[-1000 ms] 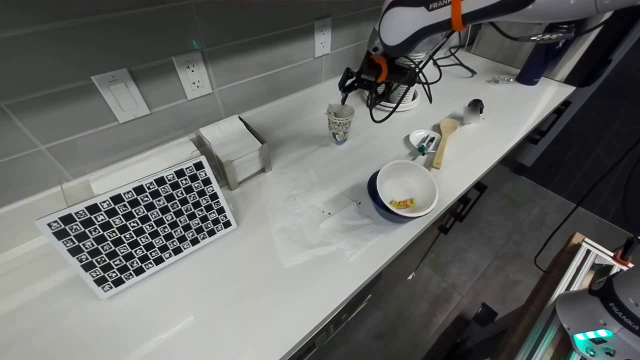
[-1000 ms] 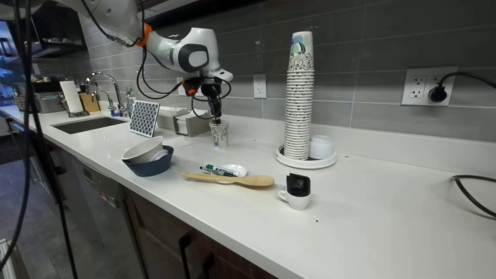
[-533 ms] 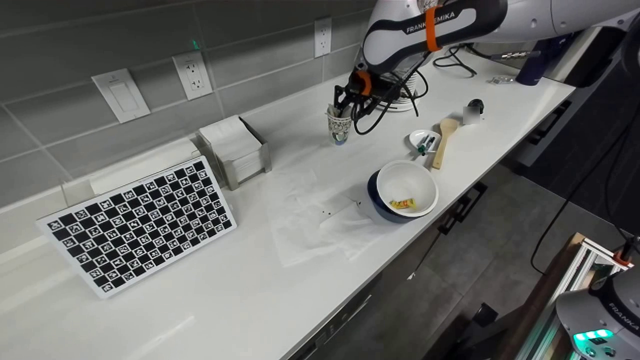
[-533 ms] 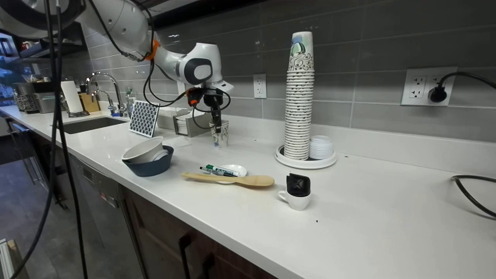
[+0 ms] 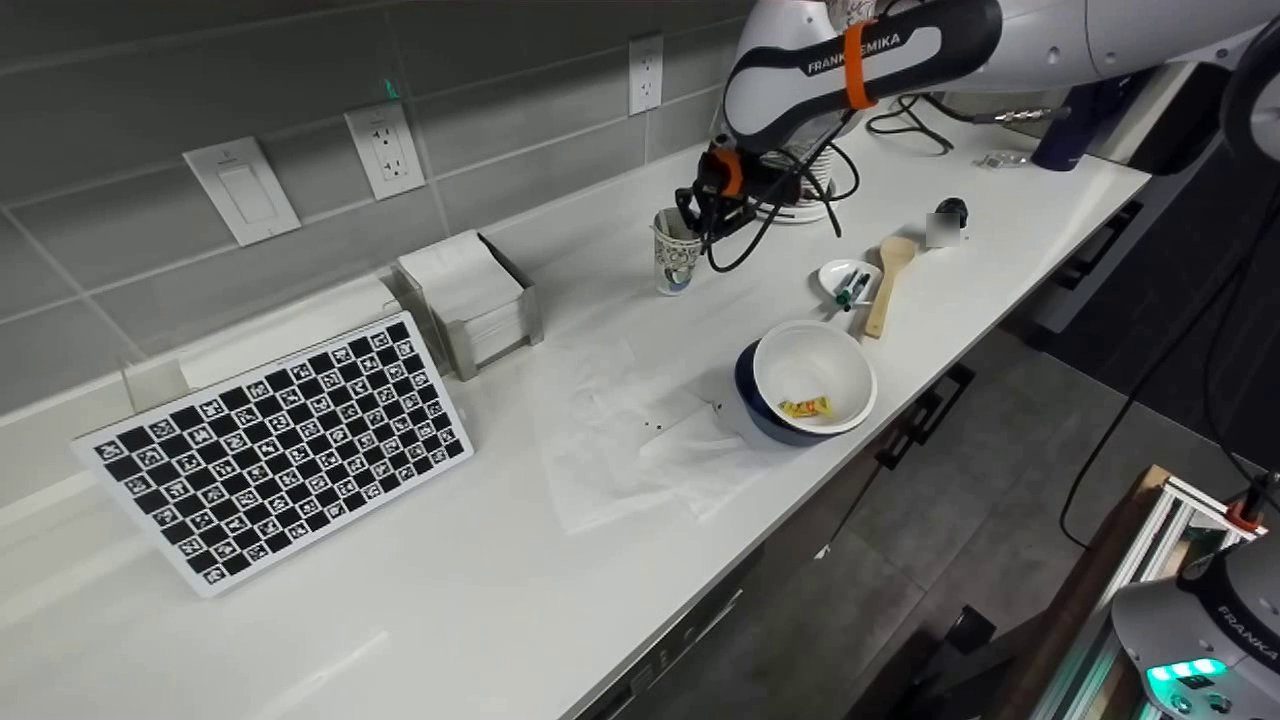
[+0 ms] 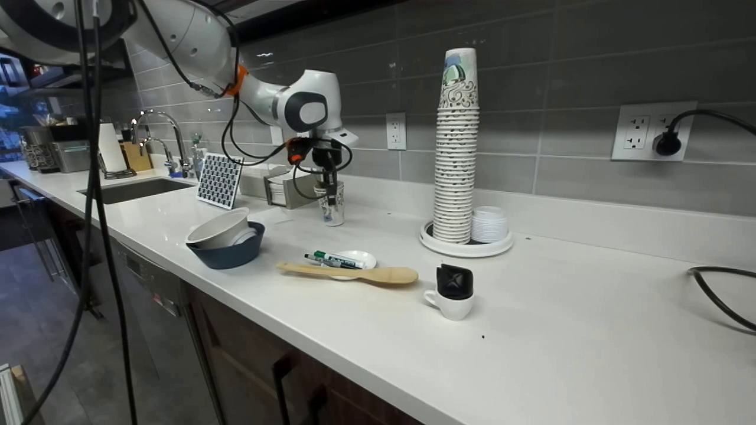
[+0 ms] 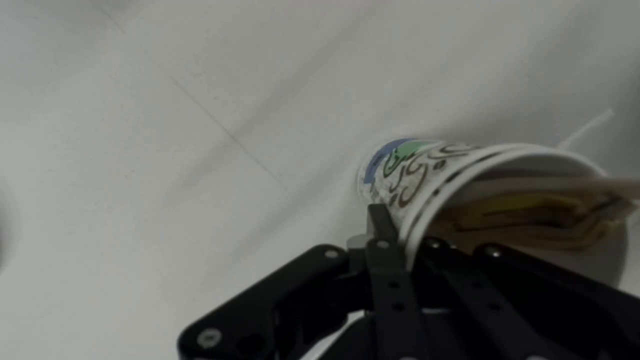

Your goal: Move the upright cups to the right

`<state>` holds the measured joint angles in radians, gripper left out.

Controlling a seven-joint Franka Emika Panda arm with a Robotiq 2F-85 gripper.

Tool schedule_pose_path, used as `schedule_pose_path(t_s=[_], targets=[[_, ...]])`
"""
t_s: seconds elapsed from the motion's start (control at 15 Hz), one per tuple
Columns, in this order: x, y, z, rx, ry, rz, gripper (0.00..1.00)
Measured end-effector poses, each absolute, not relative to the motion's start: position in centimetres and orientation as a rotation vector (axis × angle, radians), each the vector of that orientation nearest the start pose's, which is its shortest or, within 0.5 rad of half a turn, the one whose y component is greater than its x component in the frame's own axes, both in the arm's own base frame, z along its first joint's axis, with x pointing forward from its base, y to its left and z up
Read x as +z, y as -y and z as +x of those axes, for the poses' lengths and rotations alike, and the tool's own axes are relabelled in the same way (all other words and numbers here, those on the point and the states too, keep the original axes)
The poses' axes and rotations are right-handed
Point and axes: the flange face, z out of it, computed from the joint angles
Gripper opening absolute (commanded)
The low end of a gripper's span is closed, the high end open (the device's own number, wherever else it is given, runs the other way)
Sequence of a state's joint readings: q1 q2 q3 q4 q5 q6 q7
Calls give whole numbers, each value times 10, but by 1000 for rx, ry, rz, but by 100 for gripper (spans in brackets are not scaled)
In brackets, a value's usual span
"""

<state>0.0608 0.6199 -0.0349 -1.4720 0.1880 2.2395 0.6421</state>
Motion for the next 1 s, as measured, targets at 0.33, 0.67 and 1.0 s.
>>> schedule_pose_path(t_s=[0.33,0.67,1.0], targets=[[369,-20,720,-155,-960,-2775,1],[426,27,675,-204,-734,-2719,1],[419,102,593,-84,-929,-2714,1]])
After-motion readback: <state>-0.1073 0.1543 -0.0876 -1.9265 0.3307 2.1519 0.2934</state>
